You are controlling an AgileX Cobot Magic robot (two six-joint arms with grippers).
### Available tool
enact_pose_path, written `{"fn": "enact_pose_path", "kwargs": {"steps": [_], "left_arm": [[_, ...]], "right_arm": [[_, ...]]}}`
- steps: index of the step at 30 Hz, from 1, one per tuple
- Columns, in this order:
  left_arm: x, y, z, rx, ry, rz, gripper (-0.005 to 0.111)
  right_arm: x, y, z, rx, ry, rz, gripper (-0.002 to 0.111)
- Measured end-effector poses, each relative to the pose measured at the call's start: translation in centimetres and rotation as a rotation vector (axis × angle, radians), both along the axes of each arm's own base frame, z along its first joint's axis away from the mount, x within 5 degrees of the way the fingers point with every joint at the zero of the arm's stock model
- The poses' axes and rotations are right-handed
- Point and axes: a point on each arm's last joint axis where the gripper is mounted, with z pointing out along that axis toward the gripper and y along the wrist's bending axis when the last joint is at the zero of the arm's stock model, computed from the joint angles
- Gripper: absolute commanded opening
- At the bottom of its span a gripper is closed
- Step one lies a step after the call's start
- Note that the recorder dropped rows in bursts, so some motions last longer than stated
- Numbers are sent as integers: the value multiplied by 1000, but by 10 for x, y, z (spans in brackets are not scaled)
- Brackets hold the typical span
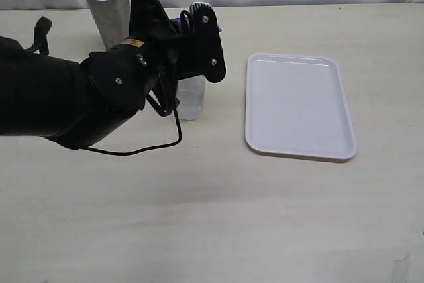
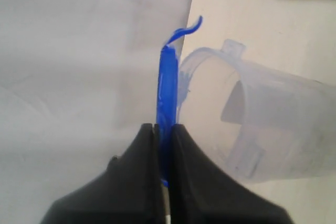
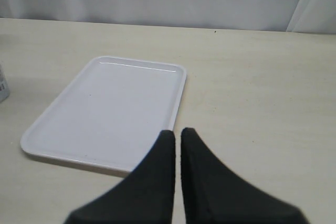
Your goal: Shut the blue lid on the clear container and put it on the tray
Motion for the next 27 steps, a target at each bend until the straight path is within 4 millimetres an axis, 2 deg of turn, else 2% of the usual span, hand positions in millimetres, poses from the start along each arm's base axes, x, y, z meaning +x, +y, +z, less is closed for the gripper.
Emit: {"fn": "enact_pose_path", "kwargs": {"steps": [27], "left_arm": [[-4, 0, -7, 7, 46, -30, 0]], "right_arm": [[0, 0, 0, 0, 0, 0, 4]]}}
